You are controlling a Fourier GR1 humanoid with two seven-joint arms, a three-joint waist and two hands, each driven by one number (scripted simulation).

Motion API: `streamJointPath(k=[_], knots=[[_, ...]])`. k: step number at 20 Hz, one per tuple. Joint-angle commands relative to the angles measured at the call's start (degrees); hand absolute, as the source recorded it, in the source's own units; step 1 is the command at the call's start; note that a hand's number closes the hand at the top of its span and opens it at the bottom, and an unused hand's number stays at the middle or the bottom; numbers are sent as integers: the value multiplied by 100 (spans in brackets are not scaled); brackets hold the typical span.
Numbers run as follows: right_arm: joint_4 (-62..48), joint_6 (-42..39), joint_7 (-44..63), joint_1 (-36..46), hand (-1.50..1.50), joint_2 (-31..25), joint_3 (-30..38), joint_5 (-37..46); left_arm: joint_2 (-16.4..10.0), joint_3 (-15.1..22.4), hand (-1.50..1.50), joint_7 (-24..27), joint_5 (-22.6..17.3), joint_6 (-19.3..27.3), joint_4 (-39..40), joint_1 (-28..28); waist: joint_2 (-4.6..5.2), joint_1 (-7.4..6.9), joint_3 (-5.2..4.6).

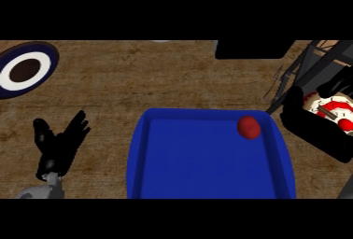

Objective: Pick the cupcake from the tray and place it in the tiered shelf

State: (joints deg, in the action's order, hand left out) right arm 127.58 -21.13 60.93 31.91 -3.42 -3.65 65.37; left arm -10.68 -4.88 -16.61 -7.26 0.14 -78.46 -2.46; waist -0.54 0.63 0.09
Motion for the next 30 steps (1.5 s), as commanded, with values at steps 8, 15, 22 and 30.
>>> streamJointPath(k=[8, 15, 22, 30], knots=[[-793, -1489, 548, 2139, 150, -930, 2262, -704, 62, 28, 0, 108, 138, 45, 284, -74, 29, 12, -21], [-1922, -1789, -149, 2768, 150, -1946, 3187, -1182, 84, 39, 0, 35, 90, -3, 12, 139, 35, -48, -13], [-3230, -1602, -1369, 2320, 150, -2616, 3679, -1559, -145, -218, 0, -97, -215, -320, 56, -20, 66, -86, -9], [-4115, -851, -2008, 1954, 150, -3114, 3446, -1492, 90, 16, 0, 119, 103, -168, -83, 231, 59, -101, -10]])
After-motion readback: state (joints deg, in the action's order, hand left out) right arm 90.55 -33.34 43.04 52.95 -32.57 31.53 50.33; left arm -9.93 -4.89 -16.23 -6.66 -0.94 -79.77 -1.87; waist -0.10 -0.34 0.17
